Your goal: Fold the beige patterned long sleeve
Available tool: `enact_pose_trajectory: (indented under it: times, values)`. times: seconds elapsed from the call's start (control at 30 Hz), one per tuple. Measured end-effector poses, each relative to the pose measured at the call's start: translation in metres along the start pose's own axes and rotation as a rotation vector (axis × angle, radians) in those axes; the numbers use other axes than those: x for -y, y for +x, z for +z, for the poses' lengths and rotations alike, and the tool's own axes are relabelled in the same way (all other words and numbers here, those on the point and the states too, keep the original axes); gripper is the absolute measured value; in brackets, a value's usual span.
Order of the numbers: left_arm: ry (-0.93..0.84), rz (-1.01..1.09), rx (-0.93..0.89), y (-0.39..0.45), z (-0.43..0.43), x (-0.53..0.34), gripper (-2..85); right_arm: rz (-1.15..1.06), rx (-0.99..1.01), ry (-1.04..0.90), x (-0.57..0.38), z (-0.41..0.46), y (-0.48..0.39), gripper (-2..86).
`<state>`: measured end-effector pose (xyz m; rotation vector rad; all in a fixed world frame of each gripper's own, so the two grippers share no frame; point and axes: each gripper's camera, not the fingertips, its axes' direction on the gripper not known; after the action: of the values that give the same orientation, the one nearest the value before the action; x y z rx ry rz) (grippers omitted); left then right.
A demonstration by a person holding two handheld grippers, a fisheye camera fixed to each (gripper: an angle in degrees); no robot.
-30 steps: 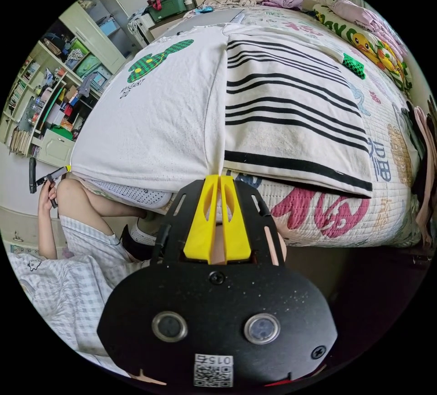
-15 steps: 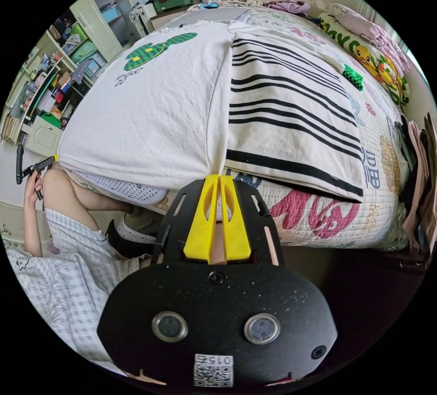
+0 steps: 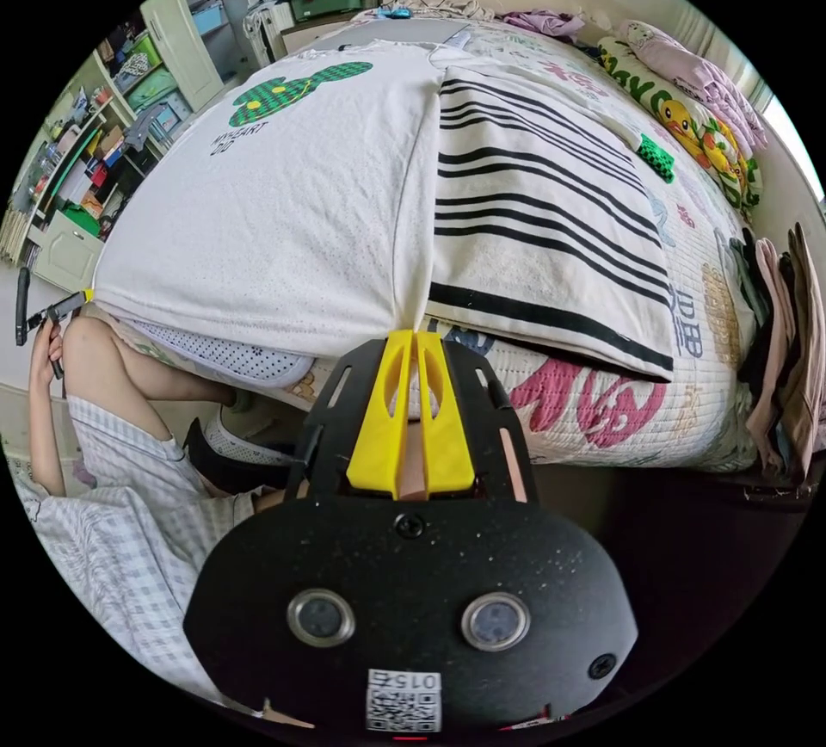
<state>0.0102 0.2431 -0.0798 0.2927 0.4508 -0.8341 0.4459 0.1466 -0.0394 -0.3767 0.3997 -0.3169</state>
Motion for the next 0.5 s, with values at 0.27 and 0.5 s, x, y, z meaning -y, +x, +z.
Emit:
enact_pose_trajectory:
  times: [0.27,0.5]
  values:
    - [0.027,-0.058,-0.042,-0.017,0.018,-0.026,6.1,0.036,0.106,-0.004,0.010,-0.046,0.028,4.8]
    - [0.074,-0.068,0.034,-0.013,0.015,-0.046,6.0,0.034,0.114,-0.019,0.021,-0.093,0.045,6.3]
